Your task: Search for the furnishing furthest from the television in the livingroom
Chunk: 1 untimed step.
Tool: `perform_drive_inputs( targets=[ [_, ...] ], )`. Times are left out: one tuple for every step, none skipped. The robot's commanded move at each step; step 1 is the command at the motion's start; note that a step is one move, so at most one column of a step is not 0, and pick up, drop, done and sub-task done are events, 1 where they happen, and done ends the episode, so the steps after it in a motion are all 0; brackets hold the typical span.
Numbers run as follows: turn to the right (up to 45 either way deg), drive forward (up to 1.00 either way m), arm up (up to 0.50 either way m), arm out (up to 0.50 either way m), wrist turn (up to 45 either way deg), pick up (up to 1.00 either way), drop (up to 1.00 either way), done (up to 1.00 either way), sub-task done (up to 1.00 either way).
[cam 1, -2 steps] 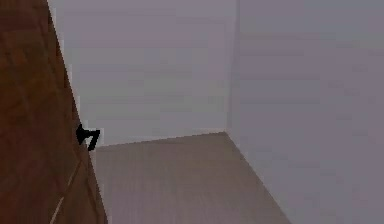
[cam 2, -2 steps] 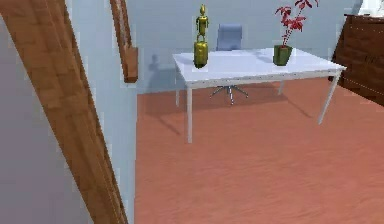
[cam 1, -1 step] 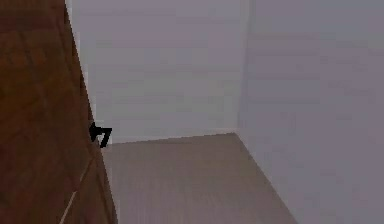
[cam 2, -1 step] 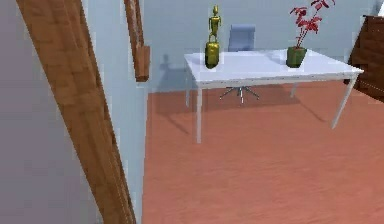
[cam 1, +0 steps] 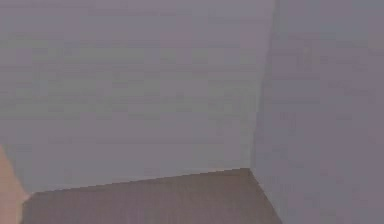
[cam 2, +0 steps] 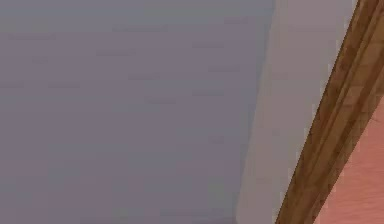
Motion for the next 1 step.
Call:
perform_drive_inputs(
  targets=[
    [-9.0,0.00,0.00,0.00,0.0,0.00,0.00,0.00,0.00]
  ],
)
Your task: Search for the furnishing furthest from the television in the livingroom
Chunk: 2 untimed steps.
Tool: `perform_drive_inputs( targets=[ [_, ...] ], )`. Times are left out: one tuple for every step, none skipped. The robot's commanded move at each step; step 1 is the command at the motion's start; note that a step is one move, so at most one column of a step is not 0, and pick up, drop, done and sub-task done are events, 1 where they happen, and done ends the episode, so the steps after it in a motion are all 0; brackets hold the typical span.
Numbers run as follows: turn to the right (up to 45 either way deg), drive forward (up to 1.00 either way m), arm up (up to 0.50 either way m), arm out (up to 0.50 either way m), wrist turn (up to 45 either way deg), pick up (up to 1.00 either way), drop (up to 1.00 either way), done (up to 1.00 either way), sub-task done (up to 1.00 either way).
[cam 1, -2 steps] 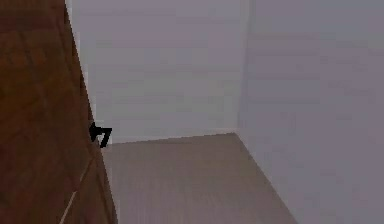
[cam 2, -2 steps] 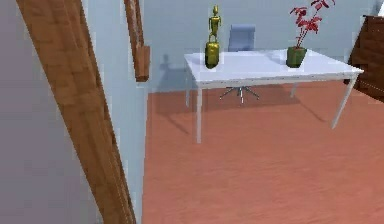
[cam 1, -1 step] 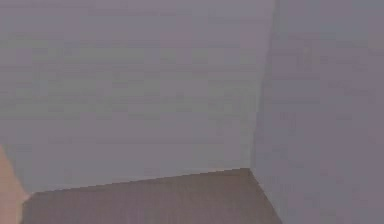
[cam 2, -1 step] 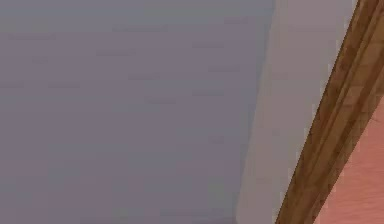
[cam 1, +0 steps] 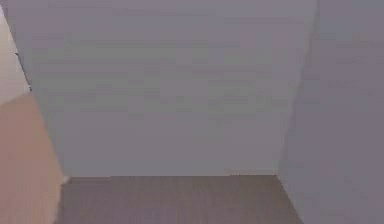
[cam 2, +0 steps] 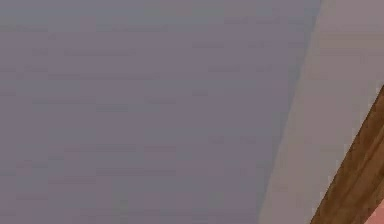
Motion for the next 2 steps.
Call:
perform_drive_inputs(
  targets=[
    [0.0,0.50,0.00,0.00,0.0,0.00,0.00,0.00,0.00],
    [-42.0,0.00,0.00,0.00,0.0,0.00,0.00,0.00,0.00]
  ],
)
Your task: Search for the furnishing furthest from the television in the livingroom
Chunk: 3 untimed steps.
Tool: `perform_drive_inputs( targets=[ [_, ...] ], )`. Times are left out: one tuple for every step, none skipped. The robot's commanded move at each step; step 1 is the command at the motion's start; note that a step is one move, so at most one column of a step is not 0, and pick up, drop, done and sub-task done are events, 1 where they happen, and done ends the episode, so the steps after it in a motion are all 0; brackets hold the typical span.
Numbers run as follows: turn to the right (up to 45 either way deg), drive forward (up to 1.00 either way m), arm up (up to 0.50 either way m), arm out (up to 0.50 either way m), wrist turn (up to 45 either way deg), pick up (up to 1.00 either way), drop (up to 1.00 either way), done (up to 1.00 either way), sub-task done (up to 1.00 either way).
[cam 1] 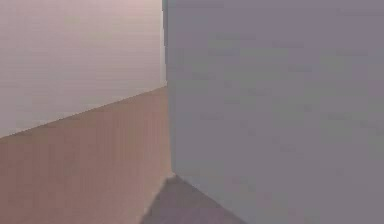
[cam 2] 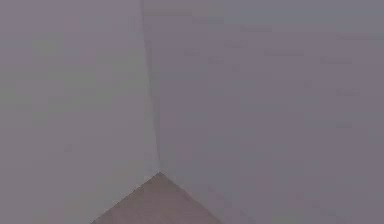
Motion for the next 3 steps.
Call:
perform_drive_inputs(
  targets=[
    [0.0,0.25,0.00,0.00,0.0,0.00,0.00,0.00,0.00],
    [21.0,0.00,0.00,0.00,0.0,0.00,0.00,0.00,0.00],
    [0.0,0.25,0.00,0.00,0.0,0.00,0.00,0.00,0.00]
  ],
)
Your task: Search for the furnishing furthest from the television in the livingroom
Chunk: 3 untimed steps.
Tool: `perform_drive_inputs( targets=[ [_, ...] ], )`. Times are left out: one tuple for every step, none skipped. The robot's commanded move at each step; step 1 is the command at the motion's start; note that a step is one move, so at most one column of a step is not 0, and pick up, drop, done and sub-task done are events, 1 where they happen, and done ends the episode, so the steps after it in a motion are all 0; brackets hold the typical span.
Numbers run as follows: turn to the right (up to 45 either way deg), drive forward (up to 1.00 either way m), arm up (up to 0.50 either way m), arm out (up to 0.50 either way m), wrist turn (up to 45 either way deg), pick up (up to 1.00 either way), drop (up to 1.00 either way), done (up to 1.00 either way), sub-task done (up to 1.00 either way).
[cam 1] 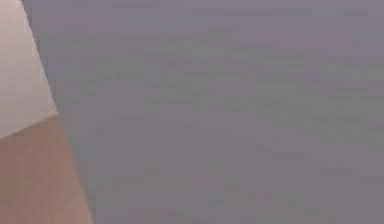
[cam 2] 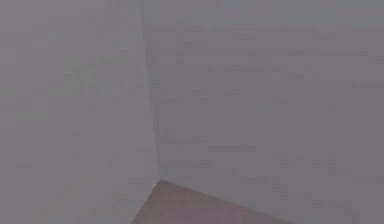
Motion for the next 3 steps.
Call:
perform_drive_inputs(
  targets=[
    [-45.0,0.00,0.00,0.00,0.0,0.00,0.00,0.00,0.00],
    [-21.0,0.00,0.00,0.00,0.0,0.00,0.00,0.00,0.00],
    [0.0,1.00,0.00,0.00,0.0,0.00,0.00,0.00,0.00]
  ],
)
